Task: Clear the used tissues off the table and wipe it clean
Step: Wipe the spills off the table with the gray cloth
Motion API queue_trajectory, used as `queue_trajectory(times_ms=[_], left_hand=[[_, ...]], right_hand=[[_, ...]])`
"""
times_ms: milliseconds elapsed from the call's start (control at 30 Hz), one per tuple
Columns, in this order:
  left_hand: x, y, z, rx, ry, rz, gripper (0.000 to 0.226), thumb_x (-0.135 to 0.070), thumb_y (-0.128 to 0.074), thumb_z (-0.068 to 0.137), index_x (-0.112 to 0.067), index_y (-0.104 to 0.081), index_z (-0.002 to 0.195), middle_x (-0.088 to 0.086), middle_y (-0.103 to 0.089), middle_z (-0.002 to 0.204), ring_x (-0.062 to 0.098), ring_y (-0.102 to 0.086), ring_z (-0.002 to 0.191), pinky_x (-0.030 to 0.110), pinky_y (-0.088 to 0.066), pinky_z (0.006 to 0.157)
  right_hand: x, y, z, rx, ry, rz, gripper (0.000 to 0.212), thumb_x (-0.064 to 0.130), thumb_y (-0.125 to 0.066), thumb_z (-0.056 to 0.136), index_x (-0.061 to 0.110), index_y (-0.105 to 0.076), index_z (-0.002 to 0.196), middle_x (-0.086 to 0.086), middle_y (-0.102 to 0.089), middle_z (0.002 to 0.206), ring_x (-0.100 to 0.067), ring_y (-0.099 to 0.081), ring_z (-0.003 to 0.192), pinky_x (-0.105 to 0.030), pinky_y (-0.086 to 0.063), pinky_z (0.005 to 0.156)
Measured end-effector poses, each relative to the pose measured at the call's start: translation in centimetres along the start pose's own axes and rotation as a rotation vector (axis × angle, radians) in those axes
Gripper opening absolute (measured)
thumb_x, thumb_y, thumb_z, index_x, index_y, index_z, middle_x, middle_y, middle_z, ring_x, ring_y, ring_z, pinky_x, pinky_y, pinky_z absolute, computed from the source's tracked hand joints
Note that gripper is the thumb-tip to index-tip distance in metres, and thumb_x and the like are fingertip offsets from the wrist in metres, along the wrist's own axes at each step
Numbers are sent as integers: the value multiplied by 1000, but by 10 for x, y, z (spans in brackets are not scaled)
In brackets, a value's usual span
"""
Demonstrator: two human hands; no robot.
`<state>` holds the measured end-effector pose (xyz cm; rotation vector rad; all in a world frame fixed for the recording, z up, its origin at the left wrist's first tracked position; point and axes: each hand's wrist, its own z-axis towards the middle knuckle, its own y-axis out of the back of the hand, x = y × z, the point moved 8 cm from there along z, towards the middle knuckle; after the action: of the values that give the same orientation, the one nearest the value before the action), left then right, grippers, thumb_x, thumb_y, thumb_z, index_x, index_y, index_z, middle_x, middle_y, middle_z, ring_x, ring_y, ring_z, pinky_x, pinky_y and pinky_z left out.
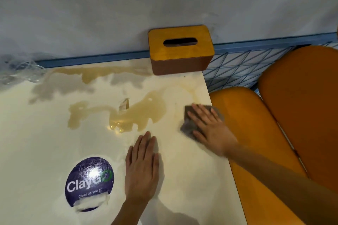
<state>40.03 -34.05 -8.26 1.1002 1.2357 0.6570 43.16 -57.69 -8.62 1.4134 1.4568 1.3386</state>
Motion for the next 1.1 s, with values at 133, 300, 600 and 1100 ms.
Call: queue_trajectory(times_ms=[133,300,600,1100], left_hand=[[1,2,0,-2,-3,-5,52,-34,-24,99,-23,-37,148,-10,-25,158,9,-17,147,41,-21,116],[3,1,-1,-8,5,-12,52,-35,-24,98,-25,-37,147,-12,-24,158,7,-17,147,39,-21,116],[2,1,1,-17,9,-19,52,-36,-23,99,-24,-37,147,-11,-26,158,8,-17,147,39,-21,116],[3,1,1,-23,13,-3,51,-35,-24,99,-24,-34,148,-11,-24,159,7,-14,147,37,-14,118]], right_hand=[[-24,18,66,-85,-239,-1,62,53,-13,100,27,0,154,0,9,163,-17,14,148,-46,1,122],[35,11,61,-46,-16,33,63,51,-19,100,27,1,154,1,12,162,-16,17,148,-43,8,121],[-13,22,80,-137,-257,26,62,48,-19,101,20,-6,155,-4,6,163,-21,11,149,-46,-1,122],[-1,23,98,-50,46,96,65,47,-35,98,27,-11,154,4,4,163,-13,8,149,-40,5,122]])
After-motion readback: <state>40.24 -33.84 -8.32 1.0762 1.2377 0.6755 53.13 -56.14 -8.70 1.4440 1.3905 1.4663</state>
